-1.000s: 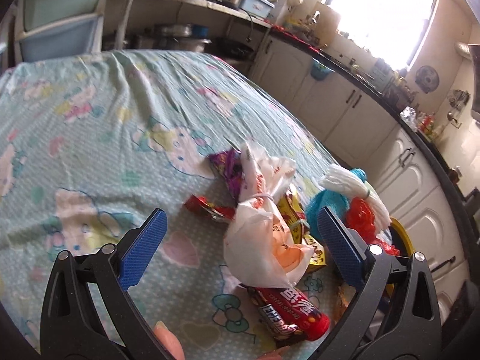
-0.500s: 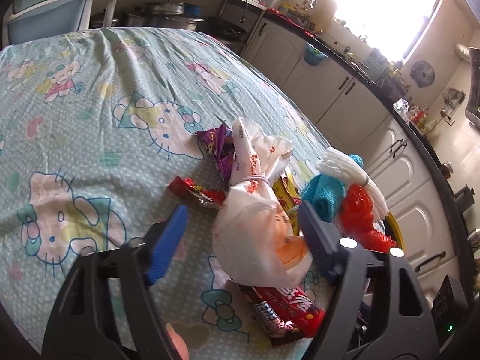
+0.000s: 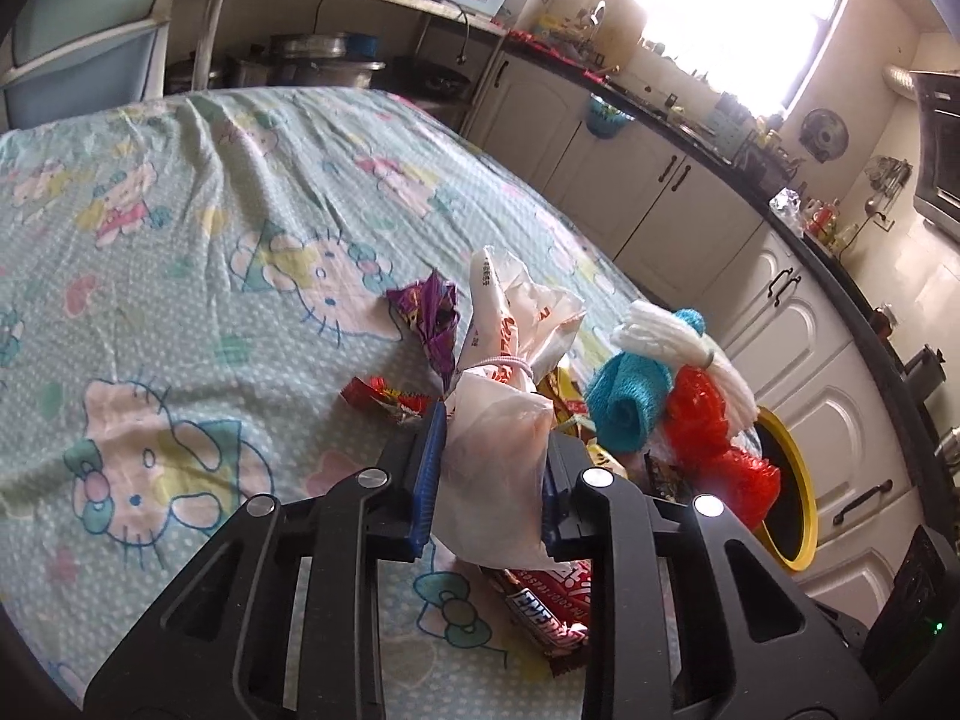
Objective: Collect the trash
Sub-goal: 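Carry the purple wrapper and white bag over the yellow bin and open the right tool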
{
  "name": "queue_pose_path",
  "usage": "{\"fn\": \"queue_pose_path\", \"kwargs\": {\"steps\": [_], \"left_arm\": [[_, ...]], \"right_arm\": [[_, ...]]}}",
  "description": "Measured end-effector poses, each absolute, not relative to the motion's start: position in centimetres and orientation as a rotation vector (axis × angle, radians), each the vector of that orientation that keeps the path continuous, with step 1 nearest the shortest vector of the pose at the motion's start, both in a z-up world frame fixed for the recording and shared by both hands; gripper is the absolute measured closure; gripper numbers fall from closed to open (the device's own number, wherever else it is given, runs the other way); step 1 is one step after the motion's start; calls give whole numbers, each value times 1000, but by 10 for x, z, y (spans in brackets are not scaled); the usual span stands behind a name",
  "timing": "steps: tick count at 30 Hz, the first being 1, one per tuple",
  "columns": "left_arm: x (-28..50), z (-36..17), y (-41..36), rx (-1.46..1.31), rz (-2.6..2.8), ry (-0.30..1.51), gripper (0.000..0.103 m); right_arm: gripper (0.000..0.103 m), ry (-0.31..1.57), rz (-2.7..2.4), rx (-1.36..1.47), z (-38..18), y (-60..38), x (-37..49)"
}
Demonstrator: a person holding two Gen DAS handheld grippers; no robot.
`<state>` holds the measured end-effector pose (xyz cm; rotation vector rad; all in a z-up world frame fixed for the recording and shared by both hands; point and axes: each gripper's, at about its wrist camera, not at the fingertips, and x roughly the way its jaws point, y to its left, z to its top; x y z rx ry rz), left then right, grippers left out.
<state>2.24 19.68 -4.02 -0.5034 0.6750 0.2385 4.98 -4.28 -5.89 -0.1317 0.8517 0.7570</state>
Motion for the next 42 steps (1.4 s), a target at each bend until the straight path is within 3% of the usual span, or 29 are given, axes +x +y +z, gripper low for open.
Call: {"fn": "queue_pose_path", "kwargs": {"steps": [17,42], "left_arm": [[24,18,147,-393,127,554,85],[86,39,52,-310,-80,536,85]], "right_arm": [[82,722,703,-78,-10,-77,64],[82,583,425,51,33,-177,107]]}}
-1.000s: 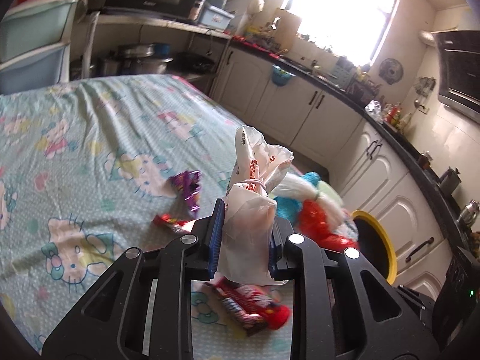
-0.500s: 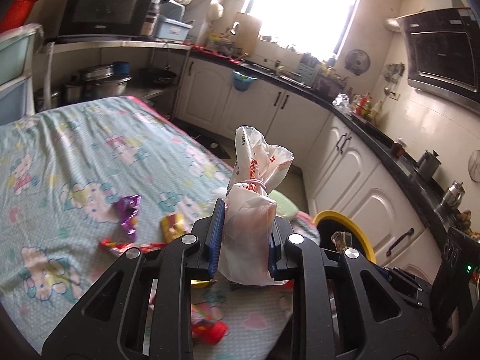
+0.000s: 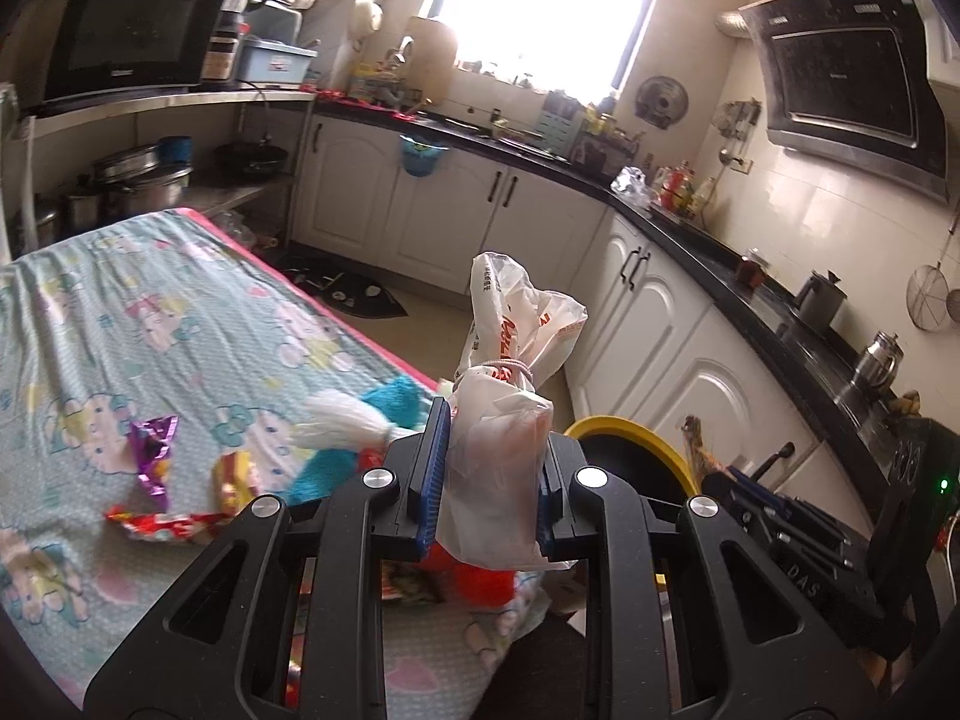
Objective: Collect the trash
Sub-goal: 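Carry the purple wrapper and white bag over the yellow bin and open the right tool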
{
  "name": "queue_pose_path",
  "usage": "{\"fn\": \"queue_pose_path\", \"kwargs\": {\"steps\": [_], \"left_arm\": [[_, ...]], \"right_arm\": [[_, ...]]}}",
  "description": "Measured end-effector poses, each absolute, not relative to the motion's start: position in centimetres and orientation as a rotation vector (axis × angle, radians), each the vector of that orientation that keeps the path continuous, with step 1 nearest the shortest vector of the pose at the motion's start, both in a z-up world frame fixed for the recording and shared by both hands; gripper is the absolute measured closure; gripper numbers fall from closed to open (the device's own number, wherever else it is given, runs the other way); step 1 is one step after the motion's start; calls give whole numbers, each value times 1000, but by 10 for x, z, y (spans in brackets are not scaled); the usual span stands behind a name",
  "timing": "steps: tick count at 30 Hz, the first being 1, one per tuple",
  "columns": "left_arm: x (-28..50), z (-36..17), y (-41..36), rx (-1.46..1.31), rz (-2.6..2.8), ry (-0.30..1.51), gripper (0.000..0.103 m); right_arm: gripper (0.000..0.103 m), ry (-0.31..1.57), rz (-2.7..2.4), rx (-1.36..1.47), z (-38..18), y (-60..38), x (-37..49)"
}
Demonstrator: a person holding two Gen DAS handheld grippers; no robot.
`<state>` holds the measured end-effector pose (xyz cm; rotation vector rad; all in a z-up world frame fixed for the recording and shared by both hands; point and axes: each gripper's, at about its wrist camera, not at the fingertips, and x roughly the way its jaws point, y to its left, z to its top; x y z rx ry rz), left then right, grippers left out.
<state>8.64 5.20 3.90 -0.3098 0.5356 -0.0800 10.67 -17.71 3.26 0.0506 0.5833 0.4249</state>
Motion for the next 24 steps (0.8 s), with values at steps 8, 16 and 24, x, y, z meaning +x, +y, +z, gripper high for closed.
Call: {"fn": "queue_pose_path", "kwargs": {"steps": [8,16,24], "left_arm": [[104,37,22,-286,-132,547,85],[125,33,-8,-264,-177,568,85],[149,18,-36,-245,-219,617,85]], "right_arm": [[82,562,346,83,36,-209,118],[82,562,269,111,30,-240,131],[82,602,205,133,11,-267,147]]}}
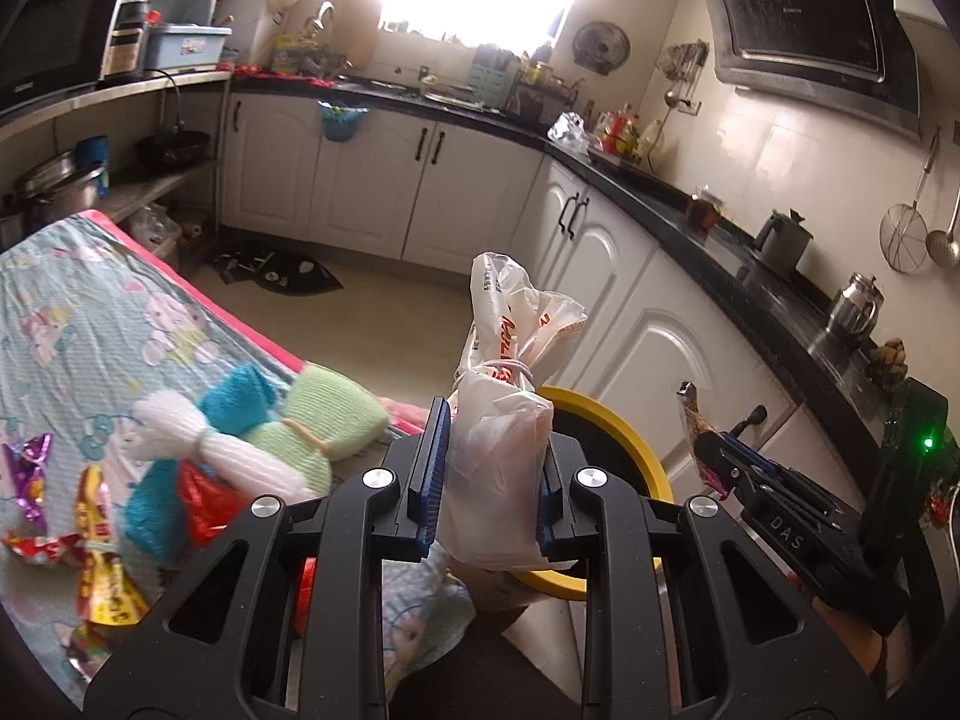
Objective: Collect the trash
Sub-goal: 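Carry the purple wrapper and white bag over the yellow bin and open the right tool, then open the left tool over the bin to drop the white bag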
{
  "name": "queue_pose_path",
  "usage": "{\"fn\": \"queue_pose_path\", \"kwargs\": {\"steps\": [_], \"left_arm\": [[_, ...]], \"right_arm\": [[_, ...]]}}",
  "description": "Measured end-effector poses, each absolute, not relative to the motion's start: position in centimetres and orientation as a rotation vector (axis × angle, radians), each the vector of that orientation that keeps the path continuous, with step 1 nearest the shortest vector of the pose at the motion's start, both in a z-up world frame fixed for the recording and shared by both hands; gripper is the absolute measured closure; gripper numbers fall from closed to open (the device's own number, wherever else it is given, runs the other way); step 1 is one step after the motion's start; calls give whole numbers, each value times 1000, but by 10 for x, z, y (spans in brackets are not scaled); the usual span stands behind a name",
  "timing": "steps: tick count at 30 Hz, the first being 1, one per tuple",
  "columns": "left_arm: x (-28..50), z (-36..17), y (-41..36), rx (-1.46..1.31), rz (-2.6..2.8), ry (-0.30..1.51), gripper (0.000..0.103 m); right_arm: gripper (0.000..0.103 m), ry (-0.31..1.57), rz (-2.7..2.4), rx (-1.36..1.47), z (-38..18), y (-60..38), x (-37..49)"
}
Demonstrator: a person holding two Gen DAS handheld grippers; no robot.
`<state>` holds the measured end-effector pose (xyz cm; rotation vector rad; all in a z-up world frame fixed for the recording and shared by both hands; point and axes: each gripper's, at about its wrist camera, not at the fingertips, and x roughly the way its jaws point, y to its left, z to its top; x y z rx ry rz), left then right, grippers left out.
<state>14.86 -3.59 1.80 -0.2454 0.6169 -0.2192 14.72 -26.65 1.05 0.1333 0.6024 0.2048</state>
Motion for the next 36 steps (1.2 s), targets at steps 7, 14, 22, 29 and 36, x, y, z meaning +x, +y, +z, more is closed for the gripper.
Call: {"fn": "queue_pose_path", "kwargs": {"steps": [7,14,22,29,36], "left_arm": [[167,2,-58,-230,-249,672,85],[188,-20,-79,-223,-287,739,85],[212,-42,-96,-222,-309,793,84],[220,-55,-87,-260,-268,809,54],[211,-50,-76,-273,-241,783,32]], "right_arm": [[82,653,172,144,-11,-278,160],[82,699,160,141,-33,-282,171],[78,748,175,151,-61,-285,188],[47,783,123,187,-77,-298,191],[35,771,92,207,-72,-303,185]]}}
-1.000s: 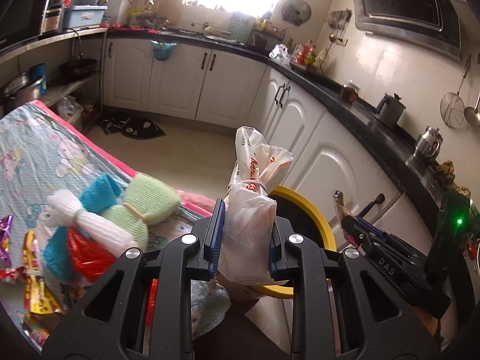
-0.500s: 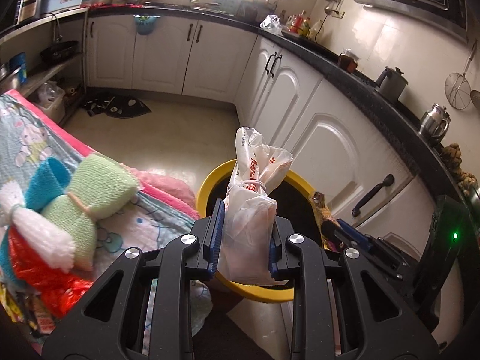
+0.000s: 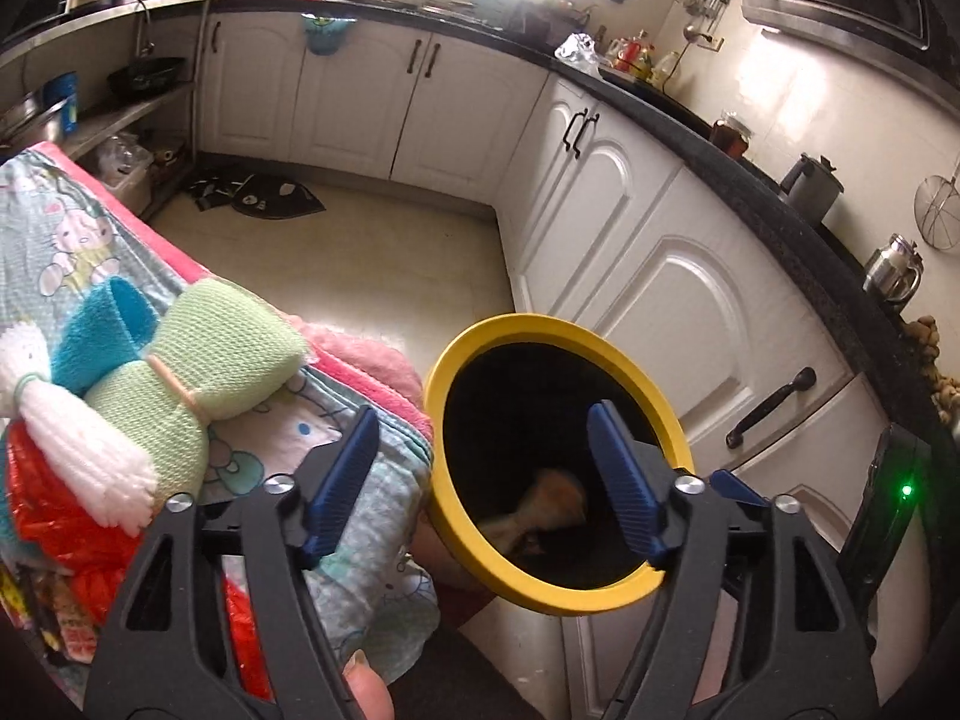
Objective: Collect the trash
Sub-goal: 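Open the left tool over the bin to drop the white bag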
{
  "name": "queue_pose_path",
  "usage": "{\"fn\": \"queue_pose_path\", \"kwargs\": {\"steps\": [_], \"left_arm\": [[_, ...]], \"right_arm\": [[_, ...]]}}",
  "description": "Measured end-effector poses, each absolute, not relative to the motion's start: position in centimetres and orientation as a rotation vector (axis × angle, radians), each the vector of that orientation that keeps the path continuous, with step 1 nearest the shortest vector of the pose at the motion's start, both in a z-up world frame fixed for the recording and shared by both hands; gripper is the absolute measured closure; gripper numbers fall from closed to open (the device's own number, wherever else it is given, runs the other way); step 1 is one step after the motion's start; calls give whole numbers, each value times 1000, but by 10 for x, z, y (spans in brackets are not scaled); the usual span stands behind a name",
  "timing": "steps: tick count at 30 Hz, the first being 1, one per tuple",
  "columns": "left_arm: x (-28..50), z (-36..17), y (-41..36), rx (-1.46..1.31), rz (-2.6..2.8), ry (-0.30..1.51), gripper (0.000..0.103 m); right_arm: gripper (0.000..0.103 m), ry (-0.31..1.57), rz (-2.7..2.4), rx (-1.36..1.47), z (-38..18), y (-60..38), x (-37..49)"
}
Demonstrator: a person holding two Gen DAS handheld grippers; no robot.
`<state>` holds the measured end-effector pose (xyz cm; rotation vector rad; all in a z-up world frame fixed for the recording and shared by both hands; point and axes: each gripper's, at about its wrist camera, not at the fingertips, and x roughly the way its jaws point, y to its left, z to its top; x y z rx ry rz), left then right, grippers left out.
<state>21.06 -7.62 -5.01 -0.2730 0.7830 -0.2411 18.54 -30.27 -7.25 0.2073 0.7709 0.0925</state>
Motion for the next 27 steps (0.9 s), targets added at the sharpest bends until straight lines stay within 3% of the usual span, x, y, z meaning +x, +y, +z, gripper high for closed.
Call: {"fn": "queue_pose_path", "kwargs": {"steps": [7,27], "left_arm": [[193,-28,-69,-254,-221,705,11],[143,13,-16,-308,-102,581,11]], "right_arm": [[29,707,105,200,-49,-299,179],[24,594,214,168,3,-271,153]]}}
